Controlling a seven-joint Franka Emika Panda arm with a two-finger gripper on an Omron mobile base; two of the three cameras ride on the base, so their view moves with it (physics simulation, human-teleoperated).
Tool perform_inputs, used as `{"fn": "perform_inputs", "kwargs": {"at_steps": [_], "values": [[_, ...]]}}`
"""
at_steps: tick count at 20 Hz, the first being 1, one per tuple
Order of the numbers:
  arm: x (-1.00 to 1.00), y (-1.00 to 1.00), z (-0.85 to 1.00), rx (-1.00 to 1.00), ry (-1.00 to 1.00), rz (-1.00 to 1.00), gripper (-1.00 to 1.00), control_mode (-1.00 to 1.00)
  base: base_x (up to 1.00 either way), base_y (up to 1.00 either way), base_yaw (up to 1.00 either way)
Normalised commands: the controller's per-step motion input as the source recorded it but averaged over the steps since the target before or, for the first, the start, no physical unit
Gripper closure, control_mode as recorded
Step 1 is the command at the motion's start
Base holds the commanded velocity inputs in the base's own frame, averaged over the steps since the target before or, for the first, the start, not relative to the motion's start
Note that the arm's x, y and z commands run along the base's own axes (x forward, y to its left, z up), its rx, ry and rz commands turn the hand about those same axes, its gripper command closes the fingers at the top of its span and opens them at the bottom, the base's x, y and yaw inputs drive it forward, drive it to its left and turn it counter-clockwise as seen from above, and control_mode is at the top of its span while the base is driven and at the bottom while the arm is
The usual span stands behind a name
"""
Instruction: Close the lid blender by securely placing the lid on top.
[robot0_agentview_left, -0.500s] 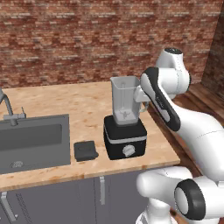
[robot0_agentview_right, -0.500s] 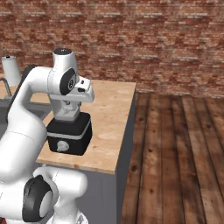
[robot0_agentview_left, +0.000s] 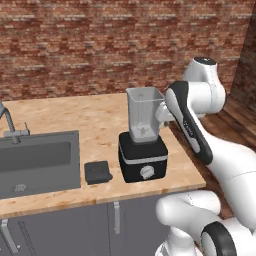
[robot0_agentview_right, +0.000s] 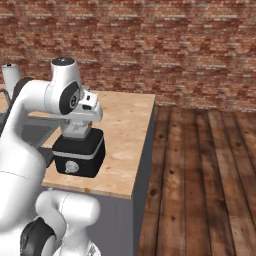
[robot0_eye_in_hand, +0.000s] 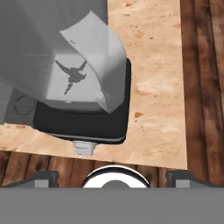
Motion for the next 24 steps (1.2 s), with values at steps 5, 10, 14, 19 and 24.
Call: {"fn": "perform_inputs", "kwargs": {"at_steps": [5, 10, 14, 19, 24], "values": [[-0.74, 0.81, -0.19, -0.03, -0.01, 0.0, -1.0, -1.0, 0.0, 0.0, 0.0], [-0.51, 1.0, -0.25, -0.09, 0.01, 0.0, -1.0, -1.0, 0.0, 0.0, 0.0], [-0.12, 1.0, -0.29, -0.13, 0.12, -0.03, -1.0, -1.0, 0.0, 0.0, 0.0], [0.29, 1.0, -0.26, -0.22, 0.23, -0.03, -1.0, -1.0, 0.0, 0.0, 0.0], [0.4, 0.84, -0.3, -0.12, 0.1, -0.01, -1.0, -1.0, 0.0, 0.0, 0.0]]}}
